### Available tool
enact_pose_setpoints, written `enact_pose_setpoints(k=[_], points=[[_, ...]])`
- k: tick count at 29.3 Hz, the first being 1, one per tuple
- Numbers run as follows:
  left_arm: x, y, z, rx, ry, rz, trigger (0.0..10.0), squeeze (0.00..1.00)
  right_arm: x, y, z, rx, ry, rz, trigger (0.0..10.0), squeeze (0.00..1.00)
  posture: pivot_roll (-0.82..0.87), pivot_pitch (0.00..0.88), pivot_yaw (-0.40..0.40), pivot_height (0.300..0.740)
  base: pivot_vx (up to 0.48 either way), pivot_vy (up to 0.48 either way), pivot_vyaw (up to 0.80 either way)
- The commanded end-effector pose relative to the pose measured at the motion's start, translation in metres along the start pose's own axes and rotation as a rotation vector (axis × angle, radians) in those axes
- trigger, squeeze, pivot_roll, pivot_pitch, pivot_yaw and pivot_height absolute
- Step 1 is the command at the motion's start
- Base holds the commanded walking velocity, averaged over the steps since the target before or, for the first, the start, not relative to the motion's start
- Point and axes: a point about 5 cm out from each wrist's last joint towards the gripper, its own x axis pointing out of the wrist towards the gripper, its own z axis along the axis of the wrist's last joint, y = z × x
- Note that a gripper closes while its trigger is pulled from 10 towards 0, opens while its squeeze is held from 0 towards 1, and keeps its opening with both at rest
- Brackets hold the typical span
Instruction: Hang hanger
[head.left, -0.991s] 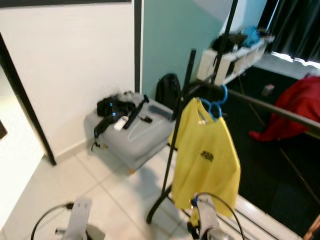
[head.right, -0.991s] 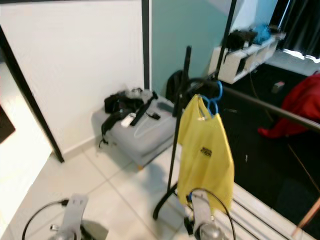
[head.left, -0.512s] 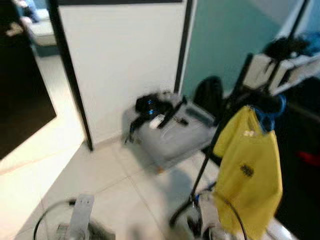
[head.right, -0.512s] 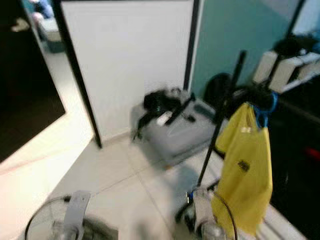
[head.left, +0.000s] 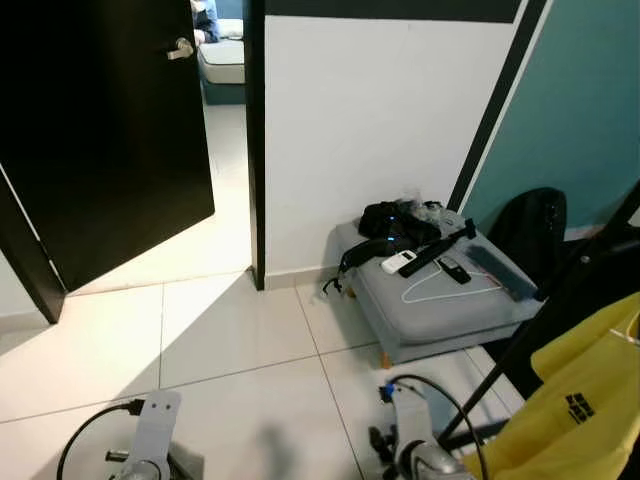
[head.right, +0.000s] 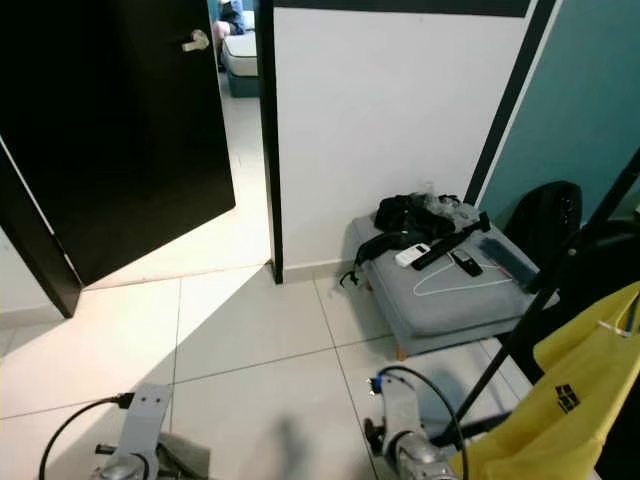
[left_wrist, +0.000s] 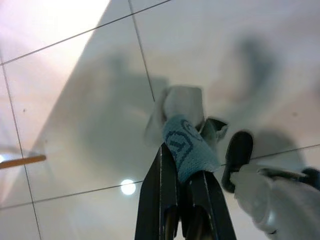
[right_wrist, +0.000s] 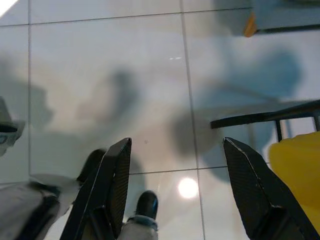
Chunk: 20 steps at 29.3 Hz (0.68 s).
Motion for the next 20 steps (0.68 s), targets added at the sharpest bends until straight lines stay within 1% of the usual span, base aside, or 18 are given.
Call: enact_pose_setpoints(k=[1,11,14,16,20], points=[[-0.0006,-0.0031,-0.0027,0.002,0.010,-0.009,10.0,0.00,-0.0008,-0.0026,-0.0037,-0.005,0.015,-0.009,10.0,0.00,0.02,0.000,-0.075,0.740,0.000,0.000,0.80],[-0.0005,-0.0013,-0.0028,0.003,0.011,-0.004,10.0,0.00,-0.0006,0.0002,-0.0044,-0.004,0.015,-0.005,10.0,0.00,0.03,0.000,-0.076,0.740,0.000,0.000,0.80],[-0.0006,-0.0031,-0.0045,-0.071,0.028,-0.039,10.0,0.00,-0.0007,0.0010,-0.0053,-0.003,0.018,-0.004,10.0,0.00,0.03,0.000,-0.074,0.740,0.000,0.000,0.80],[-0.0004,-0.0031,-0.0033,-0.086,0.022,-0.044,10.0,0.00,-0.0008,0.0011,-0.0060,-0.003,0.020,-0.004,10.0,0.00,0.03,0.000,-0.074,0.740,0.000,0.000,0.80],[0.0001,0.0005,-0.0011,-0.078,0.014,-0.014,10.0,0.00,-0.0011,0.0009,-0.0076,-0.003,0.025,-0.006,10.0,0.00,0.03,0.000,-0.074,0.740,0.000,0.000,0.80]])
